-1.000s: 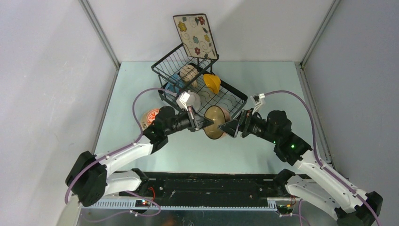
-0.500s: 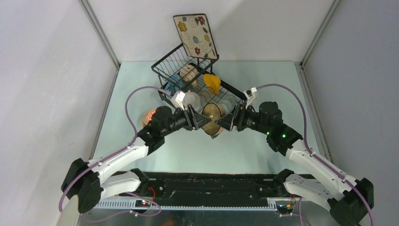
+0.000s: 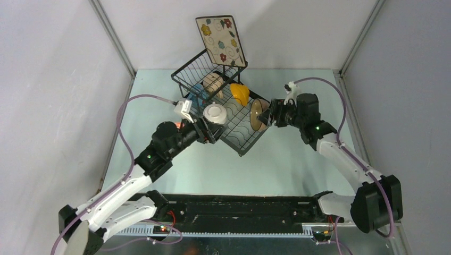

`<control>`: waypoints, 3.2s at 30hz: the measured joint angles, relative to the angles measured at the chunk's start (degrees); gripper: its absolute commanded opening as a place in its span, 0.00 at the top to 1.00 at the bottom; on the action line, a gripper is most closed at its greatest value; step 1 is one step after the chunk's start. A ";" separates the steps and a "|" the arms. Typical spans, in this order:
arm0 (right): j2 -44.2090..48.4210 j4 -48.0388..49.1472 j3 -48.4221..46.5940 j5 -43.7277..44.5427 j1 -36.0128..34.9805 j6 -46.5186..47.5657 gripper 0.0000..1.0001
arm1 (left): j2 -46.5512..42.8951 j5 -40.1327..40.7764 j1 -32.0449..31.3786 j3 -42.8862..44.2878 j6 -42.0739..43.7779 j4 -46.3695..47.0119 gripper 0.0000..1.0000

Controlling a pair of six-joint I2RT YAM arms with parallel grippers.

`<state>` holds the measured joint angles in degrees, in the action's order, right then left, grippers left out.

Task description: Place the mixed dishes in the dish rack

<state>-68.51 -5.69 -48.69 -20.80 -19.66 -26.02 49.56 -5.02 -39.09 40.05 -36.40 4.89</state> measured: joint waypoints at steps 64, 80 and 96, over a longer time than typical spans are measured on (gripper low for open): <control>-33.70 -3.26 -26.05 4.00 0.42 64.08 0.00 | -10.62 16.83 0.00 -8.52 2.60 -23.12 0.03; -25.90 -1.42 -25.62 1.09 1.05 54.38 0.01 | -11.39 18.93 6.56 -8.52 -1.51 -22.53 0.00; -5.18 8.74 -6.78 9.22 -3.30 23.96 0.00 | -3.39 20.33 28.55 -11.45 -15.34 -22.73 0.09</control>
<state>-73.69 3.05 -55.46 -11.57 -22.96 -2.07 46.17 15.31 -10.55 28.60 -51.75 -17.85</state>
